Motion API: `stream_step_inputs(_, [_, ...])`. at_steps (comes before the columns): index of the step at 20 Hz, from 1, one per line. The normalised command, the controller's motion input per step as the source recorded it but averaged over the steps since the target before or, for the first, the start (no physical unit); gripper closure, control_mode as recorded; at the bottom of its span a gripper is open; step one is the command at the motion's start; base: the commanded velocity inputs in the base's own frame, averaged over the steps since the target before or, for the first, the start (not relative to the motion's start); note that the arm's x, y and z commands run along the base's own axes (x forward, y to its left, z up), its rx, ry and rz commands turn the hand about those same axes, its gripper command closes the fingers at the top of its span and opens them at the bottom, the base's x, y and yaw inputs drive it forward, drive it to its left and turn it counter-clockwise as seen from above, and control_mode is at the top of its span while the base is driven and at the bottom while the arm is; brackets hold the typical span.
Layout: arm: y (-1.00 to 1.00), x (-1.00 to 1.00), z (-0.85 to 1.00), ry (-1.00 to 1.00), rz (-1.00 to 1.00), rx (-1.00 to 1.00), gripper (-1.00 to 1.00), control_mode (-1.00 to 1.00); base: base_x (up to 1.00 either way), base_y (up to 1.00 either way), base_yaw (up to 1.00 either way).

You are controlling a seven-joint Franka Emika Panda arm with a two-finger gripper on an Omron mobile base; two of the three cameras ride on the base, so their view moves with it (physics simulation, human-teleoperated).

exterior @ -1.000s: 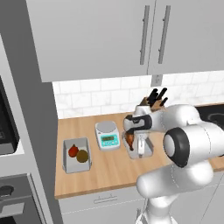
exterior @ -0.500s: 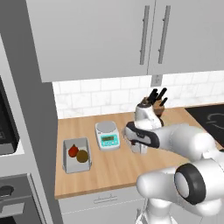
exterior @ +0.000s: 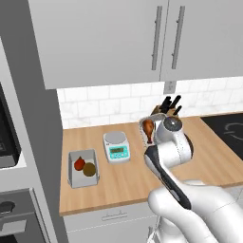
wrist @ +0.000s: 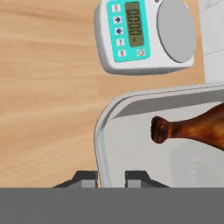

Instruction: Take the meat container that has the chicken drumstick and place it on the second highest rack of the freezer. Then take the vegetable container that has the avocado and tomato and place it on the highest rack of the freezer.

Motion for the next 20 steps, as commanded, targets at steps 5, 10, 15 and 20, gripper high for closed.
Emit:
stream_step_inputs(5, [0.00,-0.03,0.61,-0.01,0.27,0.13,1.00,-1.00,0.00,0.00,0.00])
stream_step_inputs(10, [0.08,0.00,0.42,0.00,0.24,0.14,1.00,-1.00,0.00,0.00,0.00])
stream_step_inputs(15, [0.28,-0.38,0.21,0.00,0.04,0.04,1.00,-1.00,0.00,0.00,0.00])
stream_step_inputs(20, [0.29,-0.56,0.11,-0.01,0.00,-0.04,1.00,-1.00,0.00,0.00,0.00])
